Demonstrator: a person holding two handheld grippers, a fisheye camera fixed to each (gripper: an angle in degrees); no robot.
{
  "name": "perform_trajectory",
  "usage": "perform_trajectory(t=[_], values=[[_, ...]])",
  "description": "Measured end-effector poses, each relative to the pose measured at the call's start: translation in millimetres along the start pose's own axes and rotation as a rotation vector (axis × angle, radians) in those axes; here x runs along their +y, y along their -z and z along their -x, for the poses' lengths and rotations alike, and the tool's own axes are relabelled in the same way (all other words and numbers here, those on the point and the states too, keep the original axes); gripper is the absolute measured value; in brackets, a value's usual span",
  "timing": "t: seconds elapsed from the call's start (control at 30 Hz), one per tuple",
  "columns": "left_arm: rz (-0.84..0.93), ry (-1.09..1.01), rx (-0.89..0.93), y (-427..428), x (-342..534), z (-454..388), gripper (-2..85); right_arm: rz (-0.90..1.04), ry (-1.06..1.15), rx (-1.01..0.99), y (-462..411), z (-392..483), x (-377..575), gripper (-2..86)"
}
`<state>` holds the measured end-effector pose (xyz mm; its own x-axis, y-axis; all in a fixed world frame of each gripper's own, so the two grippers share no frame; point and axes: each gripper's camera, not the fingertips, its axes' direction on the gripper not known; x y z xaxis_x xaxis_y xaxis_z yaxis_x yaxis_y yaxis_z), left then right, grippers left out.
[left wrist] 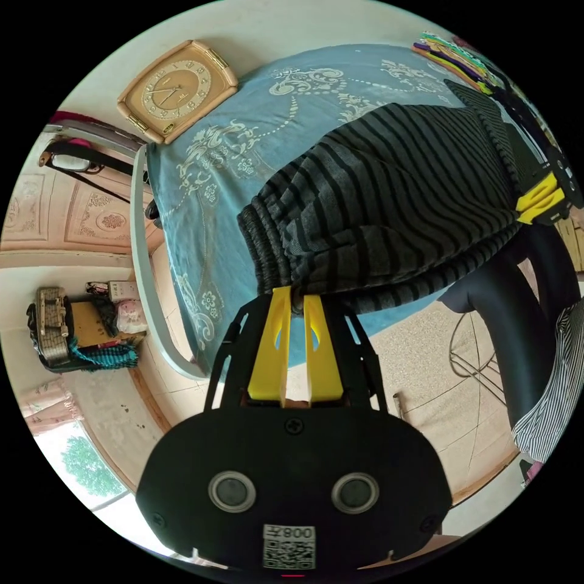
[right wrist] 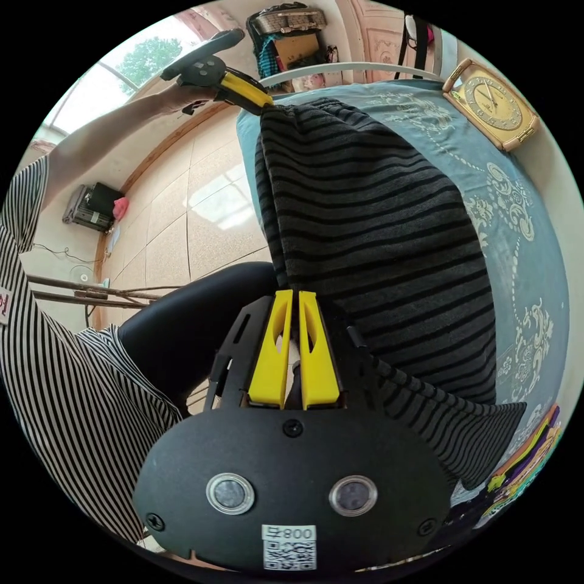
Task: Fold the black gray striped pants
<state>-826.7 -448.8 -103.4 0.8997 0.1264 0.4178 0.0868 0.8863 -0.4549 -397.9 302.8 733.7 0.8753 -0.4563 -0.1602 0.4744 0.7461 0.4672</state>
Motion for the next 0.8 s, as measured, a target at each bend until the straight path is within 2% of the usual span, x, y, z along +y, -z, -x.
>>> perform_trajectory(t=[0.47, 0.57, 0.63, 0.7, 0.8], values=[[0.058, 0.086, 0.003, 35, 81, 29, 2.6, 0.035, -0.042, -0.003, -54, 4, 10, 1.9], [0.042, 0.196, -0.027, 50, 118, 42, 1.3, 0.026, -0.054, -0.015, -57, 0, 15, 2.0], [-0.028, 0.267, 0.043, 65, 140, 50, 0.7, 0.021, -0.062, -0.025, -59, -3, 19, 2.1], [-0.203, 0.329, 0.238, 84, 159, 55, 0.3, 0.018, -0.071, -0.033, -61, -7, 22, 2.2], [-0.296, 0.4, 0.39, 80, 163, 52, 0.2, 0.009, -0.079, -0.034, -63, -11, 29, 2.4]])
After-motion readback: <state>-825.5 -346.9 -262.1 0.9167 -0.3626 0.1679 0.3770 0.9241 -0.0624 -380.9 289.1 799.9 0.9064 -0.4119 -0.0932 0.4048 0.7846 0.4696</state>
